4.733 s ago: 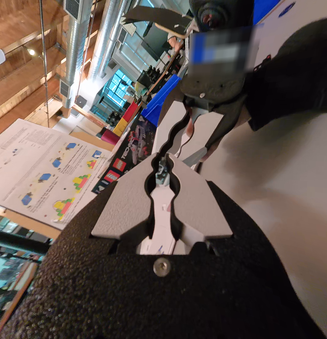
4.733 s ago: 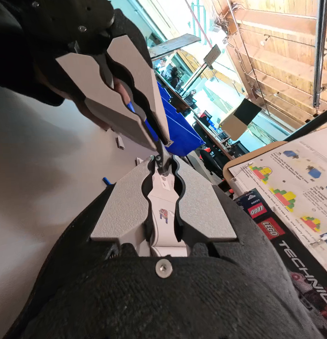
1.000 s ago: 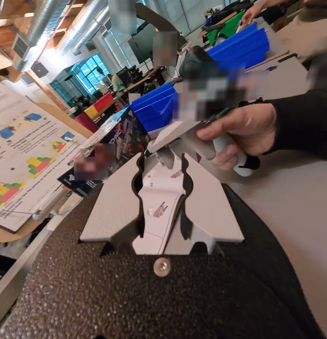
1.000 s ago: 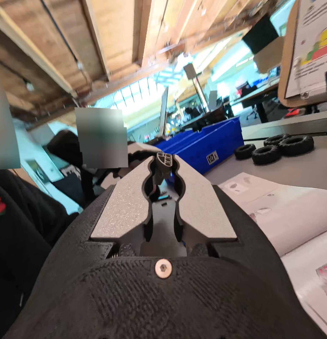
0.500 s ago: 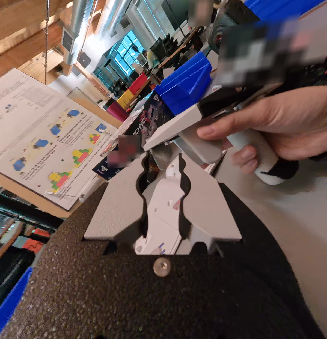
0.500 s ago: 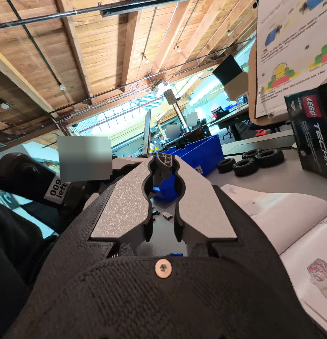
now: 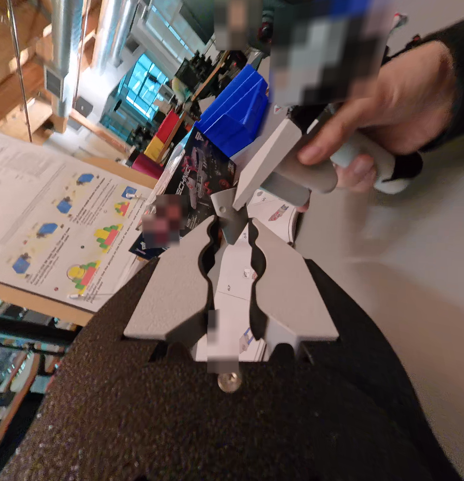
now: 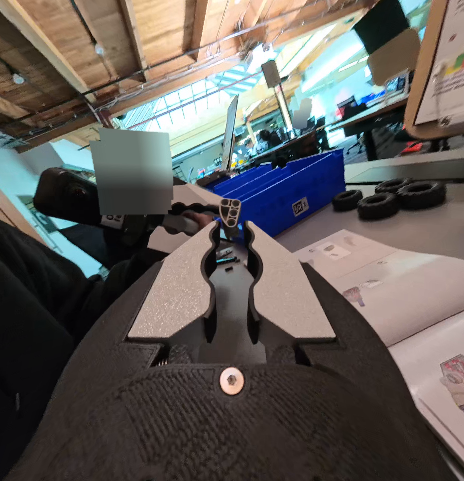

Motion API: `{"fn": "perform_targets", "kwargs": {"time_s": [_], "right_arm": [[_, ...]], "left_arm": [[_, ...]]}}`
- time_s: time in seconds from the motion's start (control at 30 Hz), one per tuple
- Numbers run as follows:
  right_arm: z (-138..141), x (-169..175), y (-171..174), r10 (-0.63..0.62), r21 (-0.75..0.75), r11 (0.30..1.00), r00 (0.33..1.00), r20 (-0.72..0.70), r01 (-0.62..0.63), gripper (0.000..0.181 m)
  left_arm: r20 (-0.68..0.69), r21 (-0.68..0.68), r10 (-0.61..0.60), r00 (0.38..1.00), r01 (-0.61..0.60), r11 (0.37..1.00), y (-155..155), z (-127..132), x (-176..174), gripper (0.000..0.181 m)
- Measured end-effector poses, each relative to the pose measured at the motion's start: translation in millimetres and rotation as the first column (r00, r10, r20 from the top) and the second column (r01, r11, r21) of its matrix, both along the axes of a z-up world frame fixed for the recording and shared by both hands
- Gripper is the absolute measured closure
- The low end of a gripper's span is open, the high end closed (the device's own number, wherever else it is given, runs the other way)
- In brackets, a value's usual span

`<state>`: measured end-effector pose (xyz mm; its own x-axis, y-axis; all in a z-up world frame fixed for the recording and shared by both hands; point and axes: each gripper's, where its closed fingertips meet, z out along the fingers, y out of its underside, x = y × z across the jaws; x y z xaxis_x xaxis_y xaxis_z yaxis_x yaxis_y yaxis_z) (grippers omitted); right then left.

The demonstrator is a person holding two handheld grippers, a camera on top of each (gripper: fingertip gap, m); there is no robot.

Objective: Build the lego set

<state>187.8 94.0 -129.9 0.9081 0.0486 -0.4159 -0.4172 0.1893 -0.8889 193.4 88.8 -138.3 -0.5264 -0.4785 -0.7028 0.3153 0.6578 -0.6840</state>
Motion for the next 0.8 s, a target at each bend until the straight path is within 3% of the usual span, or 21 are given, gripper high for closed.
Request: {"fn": "perform_targets", "kwargs": {"time_s": [0.13,0.37,0.53,0.8], "right_arm": [[-11.1,-13.0,0.7,0.093,-0.066,0.994,0.996,0.002,-0.093,0.163],[-24.5,-21.2,19.2,0.080,-0.177,0.982,0.992,0.097,-0.062,0.133],[-12.2,-21.5,31.9,0.053,-0.130,0.991,0.996,0.074,-0.043,0.138],[-25.3,-25.9,25.3,0.106,-0.181,0.979,0.994,0.042,-0.096,0.156]], "left_arm": [[0.028,0.022,-0.052,0.998,0.052,0.998,11.8,1.7,-5.4,0.162],[0.023,-0.108,-0.148,0.989,0.150,0.983,30.3,9.3,-16.1,0.162],[-0.017,-0.246,-0.253,0.967,0.241,0.939,35.0,10.1,-24.5,0.162],[-0.126,-0.065,-0.211,0.969,0.204,0.977,30.9,-23.0,-21.1,0.162]]}}
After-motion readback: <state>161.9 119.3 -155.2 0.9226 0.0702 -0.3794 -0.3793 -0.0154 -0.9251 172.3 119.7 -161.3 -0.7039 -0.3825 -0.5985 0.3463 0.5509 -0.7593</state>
